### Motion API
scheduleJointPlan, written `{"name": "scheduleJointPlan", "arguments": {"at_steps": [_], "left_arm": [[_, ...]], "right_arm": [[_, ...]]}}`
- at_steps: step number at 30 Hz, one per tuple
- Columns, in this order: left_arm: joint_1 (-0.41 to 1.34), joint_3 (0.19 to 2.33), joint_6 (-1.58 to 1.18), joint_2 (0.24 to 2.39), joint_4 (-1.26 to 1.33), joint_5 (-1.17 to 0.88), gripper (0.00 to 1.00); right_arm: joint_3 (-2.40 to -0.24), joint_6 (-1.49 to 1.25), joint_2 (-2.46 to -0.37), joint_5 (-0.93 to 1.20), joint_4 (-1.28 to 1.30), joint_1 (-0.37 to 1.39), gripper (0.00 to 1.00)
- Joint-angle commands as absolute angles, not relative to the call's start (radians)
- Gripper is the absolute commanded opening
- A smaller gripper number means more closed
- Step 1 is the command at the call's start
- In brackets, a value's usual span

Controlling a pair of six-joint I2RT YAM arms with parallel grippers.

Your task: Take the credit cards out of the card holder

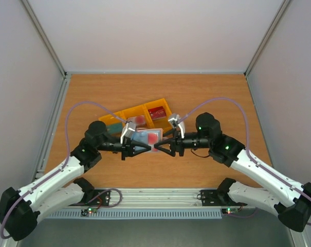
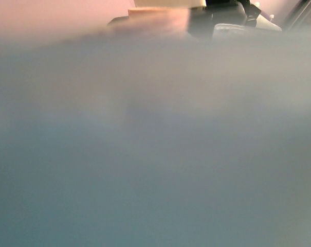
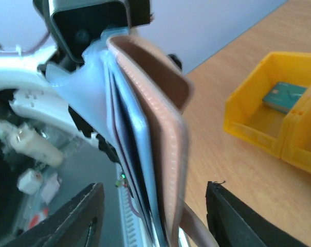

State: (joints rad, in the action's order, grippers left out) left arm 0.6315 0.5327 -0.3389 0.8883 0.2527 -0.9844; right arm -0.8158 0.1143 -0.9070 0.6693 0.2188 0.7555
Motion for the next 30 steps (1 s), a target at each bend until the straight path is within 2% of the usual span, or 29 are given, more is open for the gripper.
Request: {"name": "scheduleJointPlan", "arguments": {"at_steps": [1,4,5,7,8,10,11,12,18,20,22,24,26,30], "left_arm": [[0.630,0.516,-0.336,0.851,0.314,-0.996,0.00],[0.630,0.517,-0.336,0.840,0.304,-0.994,0.00],[0.630,0.517,-0.334,0.837,0.299,-0.994,0.00],[0.628,0.517,-0.329,0.833,0.287,-0.991,0.01],[0.625,0.516,-0.329,0.827,0.274,-0.982,0.14],[0.615,0.523,-0.335,0.813,0.229,-0.953,0.47],[0.606,0.530,-0.335,0.803,0.191,-0.921,0.56],[0.601,0.538,-0.328,0.786,0.145,-0.873,0.62],[0.558,0.562,-0.201,0.754,-0.070,-0.457,0.63],[0.550,0.576,-0.152,0.746,-0.118,-0.406,0.62],[0.547,0.592,-0.105,0.734,-0.166,-0.382,0.61],[0.544,0.603,-0.076,0.720,-0.178,-0.386,0.60],[0.543,0.616,-0.044,0.702,-0.165,-0.464,0.56],[0.542,0.641,-0.051,0.675,-0.036,-0.817,0.50]], "right_arm": [[-0.865,0.192,-0.947,0.715,0.232,0.806,0.44],[-0.827,0.165,-0.923,0.716,0.200,0.807,0.09],[-0.814,0.159,-0.897,0.693,0.192,0.807,0.02],[-0.799,0.151,-0.855,0.644,0.202,0.807,0.01],[-0.800,0.153,-0.836,0.612,0.227,0.806,0.01],[-0.809,0.169,-0.800,0.552,0.295,0.803,0.01],[-0.814,0.178,-0.781,0.532,0.333,0.801,0.01],[-0.818,0.185,-0.765,0.513,0.363,0.800,0.01],[-0.870,0.197,-0.732,0.385,0.540,0.798,0.01],[-0.898,0.175,-0.745,0.272,0.597,0.798,0.01],[-0.940,0.118,-0.774,0.038,0.686,0.798,0.01],[-1.007,0.064,-0.828,-0.134,0.794,0.798,0.01],[-1.071,0.027,-0.888,-0.196,0.855,0.799,0.01],[-1.143,-0.038,-1.005,-0.259,0.908,0.819,0.01]]}}
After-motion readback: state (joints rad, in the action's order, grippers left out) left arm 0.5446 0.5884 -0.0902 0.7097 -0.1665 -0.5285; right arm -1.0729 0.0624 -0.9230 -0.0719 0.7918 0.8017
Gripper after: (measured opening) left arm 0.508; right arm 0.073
